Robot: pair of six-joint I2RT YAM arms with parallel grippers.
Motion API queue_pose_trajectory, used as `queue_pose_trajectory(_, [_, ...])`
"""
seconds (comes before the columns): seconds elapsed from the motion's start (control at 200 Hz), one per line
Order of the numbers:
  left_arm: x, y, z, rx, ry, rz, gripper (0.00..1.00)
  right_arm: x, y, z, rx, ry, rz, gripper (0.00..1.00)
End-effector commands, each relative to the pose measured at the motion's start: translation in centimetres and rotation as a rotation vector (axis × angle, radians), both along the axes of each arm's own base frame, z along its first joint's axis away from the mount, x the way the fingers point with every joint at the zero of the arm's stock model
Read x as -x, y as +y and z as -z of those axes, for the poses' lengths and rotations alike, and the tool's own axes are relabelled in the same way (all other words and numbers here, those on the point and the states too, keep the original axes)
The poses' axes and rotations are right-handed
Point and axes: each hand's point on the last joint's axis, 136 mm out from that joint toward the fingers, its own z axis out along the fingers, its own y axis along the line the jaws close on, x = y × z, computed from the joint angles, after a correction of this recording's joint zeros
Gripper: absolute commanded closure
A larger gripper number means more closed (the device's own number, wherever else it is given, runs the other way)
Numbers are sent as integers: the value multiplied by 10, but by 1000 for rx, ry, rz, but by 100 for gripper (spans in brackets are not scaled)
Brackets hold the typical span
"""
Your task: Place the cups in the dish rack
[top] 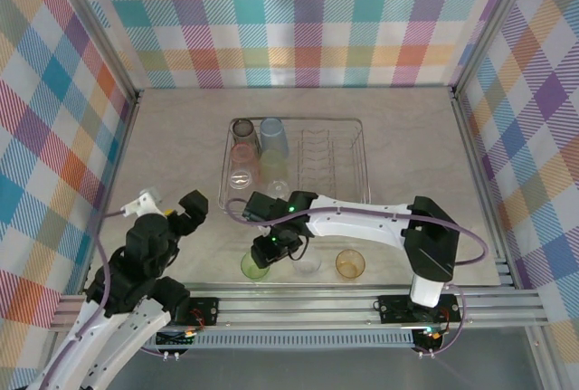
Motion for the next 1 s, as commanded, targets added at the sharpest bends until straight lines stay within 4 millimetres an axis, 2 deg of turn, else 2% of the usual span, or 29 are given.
queue_pose_trajectory(0.0, [4, 15, 2, 61, -50, -89, 0, 4, 12, 1, 5, 8, -20, 53])
queue_pose_trajectory(0.165, [10, 21, 9, 68, -54, -104, 0, 1, 11, 9, 65, -18, -28, 54])
queue_pose_trajectory(0.415, [9, 21, 16, 62, -38, -110, 0, -2, 2, 20, 139, -40, -31, 60])
queue_pose_trajectory(0.995, [7, 19, 26, 76, -17, -113, 0, -7, -1, 26, 184, -59, -33, 84])
